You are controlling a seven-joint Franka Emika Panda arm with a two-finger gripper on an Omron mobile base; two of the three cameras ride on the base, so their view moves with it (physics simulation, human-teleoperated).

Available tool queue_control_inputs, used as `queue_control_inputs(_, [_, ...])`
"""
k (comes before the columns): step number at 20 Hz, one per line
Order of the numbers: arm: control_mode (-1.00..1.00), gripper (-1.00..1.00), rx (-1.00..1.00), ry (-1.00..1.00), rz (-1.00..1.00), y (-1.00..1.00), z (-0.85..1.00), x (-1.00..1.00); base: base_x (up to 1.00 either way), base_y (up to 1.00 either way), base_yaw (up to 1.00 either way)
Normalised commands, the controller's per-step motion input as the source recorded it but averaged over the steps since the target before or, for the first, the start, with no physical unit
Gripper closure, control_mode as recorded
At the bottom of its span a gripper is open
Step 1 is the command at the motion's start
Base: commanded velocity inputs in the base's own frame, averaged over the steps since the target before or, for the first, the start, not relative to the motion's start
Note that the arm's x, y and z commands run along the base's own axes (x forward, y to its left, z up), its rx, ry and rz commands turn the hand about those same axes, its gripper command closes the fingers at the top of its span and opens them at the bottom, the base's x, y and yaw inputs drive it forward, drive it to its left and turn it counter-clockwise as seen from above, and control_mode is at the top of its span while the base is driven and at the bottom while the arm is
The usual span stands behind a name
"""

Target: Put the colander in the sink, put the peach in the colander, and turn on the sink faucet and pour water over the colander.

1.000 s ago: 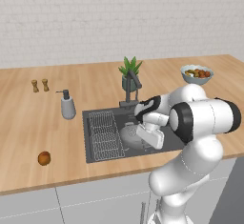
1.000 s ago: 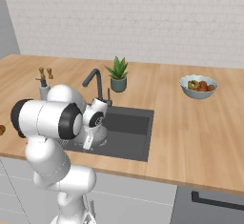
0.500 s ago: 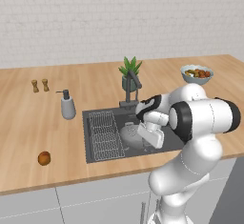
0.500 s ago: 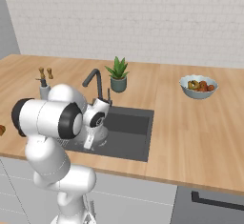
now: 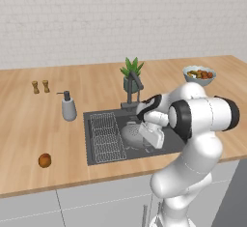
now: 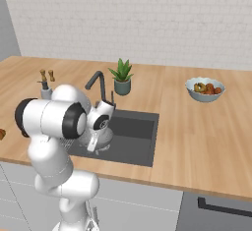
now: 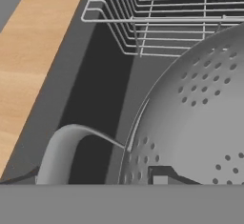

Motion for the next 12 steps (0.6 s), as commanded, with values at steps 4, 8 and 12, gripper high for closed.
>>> queue_control_inputs(4, [-1.00,1.00,0.00,0.02,0.00,0.00,-0.15,0.00,0.00,0.00,0.00])
queue_control_inputs(8, [-1.00,1.00,0.00,0.04,0.00,0.00,-0.12,0.00,0.00,0.00,0.00])
queue_control_inputs(12, [-1.00,1.00,0.00,0.02,0.00,0.00,-0.04,0.00,0.00,0.00,0.00])
